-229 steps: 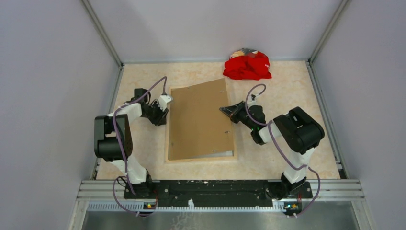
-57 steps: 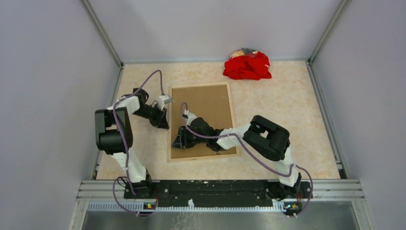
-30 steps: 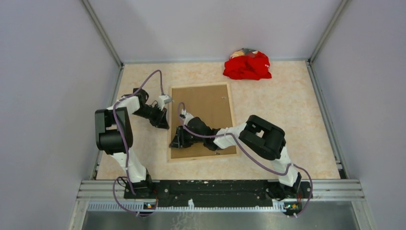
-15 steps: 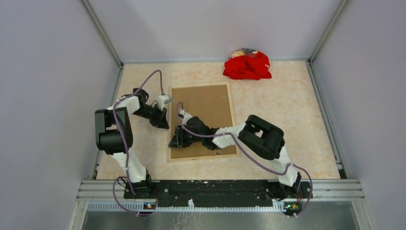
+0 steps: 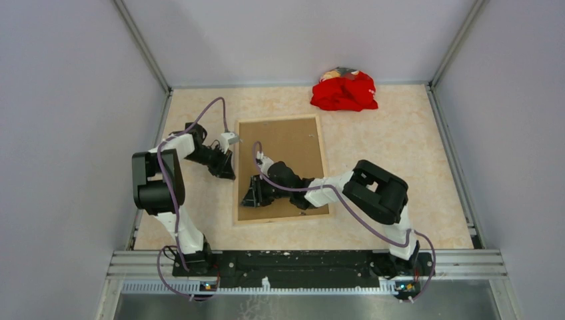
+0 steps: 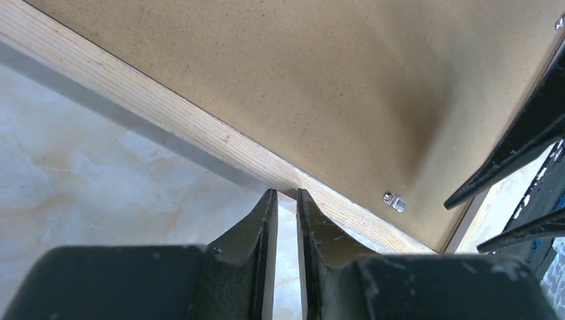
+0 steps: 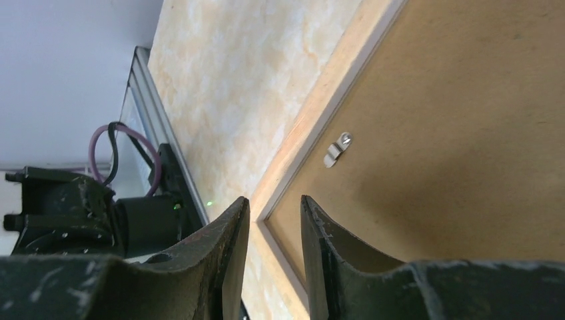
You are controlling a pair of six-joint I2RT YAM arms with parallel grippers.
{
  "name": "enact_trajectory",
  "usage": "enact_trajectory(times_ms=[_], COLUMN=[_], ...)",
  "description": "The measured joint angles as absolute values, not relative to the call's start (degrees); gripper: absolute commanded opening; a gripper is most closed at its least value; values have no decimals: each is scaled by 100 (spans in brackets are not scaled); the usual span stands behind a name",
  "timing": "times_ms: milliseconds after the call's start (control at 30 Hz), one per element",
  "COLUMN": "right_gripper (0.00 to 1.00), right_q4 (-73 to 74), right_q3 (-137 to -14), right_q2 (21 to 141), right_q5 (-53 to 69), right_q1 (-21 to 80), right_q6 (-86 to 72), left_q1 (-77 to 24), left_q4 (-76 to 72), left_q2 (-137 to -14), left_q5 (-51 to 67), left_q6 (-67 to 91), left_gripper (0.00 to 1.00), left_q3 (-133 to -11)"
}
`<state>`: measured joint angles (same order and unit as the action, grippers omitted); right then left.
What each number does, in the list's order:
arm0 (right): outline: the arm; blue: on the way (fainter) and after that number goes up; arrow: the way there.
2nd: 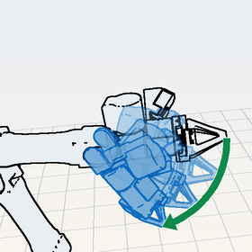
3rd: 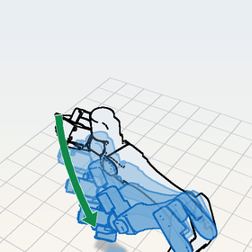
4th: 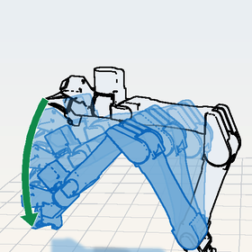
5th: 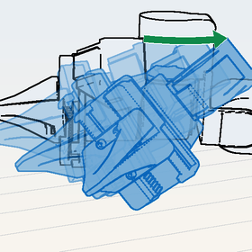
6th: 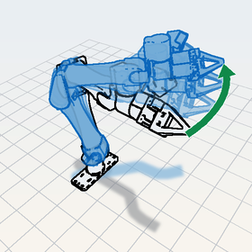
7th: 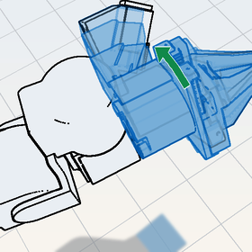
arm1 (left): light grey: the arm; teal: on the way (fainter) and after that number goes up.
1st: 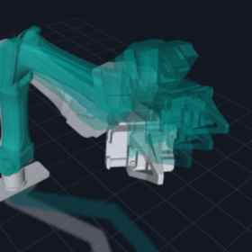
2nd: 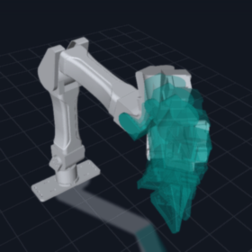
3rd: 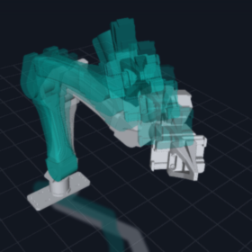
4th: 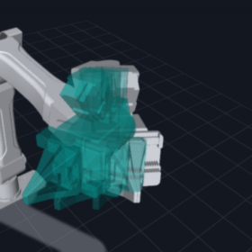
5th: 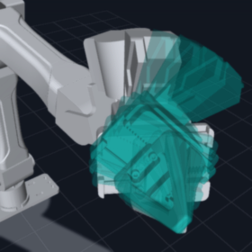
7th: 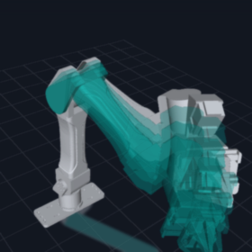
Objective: Put the photo into the frame
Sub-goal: Install the photo frame at the center of the board.
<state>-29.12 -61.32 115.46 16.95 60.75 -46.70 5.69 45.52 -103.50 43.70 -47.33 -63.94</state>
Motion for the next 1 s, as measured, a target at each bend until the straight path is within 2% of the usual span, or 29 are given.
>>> enact_trajectory(times_ms=[1000], right_gripper=[32], right_q4=[-2707], right_q3=[-6654], right_q2=[12062], right_q5=[1275], right_q1=[6020], right_q6=[-4552], left_q1=[569], left_q4=[4554], left_q2=[-10350], left_q5=[4381], left_q6=[-4731], left_gripper=[20], left_q3=[-6394])
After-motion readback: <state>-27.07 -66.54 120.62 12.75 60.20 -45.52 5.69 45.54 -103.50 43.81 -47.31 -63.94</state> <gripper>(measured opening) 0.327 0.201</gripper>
